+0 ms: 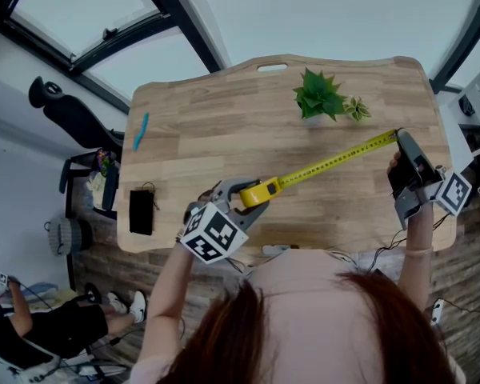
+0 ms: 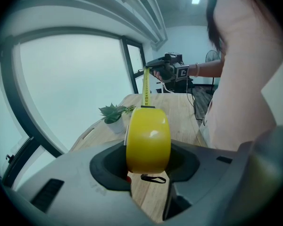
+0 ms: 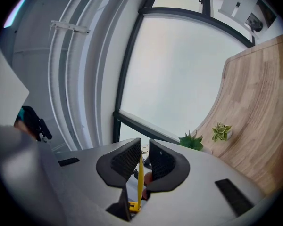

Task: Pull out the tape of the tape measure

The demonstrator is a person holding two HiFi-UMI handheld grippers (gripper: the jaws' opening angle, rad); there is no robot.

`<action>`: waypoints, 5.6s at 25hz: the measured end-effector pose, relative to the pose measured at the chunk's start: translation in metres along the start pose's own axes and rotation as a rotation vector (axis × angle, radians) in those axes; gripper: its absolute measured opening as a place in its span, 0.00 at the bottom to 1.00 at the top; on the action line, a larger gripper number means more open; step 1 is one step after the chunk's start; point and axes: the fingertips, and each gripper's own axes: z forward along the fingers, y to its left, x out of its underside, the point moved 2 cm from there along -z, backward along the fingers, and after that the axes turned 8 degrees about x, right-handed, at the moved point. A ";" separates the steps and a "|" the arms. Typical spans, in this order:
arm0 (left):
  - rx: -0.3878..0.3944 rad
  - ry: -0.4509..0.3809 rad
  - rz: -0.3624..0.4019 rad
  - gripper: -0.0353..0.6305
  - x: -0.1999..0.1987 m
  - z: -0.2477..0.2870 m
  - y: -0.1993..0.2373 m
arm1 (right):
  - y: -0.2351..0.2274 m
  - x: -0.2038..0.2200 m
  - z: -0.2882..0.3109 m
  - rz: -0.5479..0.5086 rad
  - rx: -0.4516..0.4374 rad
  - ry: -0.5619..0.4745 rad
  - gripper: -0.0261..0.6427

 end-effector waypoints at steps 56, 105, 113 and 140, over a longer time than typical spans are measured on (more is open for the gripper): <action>-0.001 -0.025 -0.006 0.30 -0.008 0.000 -0.004 | 0.004 0.052 0.029 0.023 -0.016 0.094 0.11; -0.014 -0.085 -0.016 0.30 -0.035 0.014 0.004 | 0.022 0.132 0.064 0.025 -0.065 0.282 0.11; -0.019 -0.092 -0.018 0.30 -0.041 0.015 0.004 | 0.026 0.146 0.067 0.009 -0.079 0.323 0.11; -0.040 -0.114 -0.007 0.30 -0.050 0.017 0.003 | 0.036 0.188 0.074 -0.015 -0.104 0.444 0.11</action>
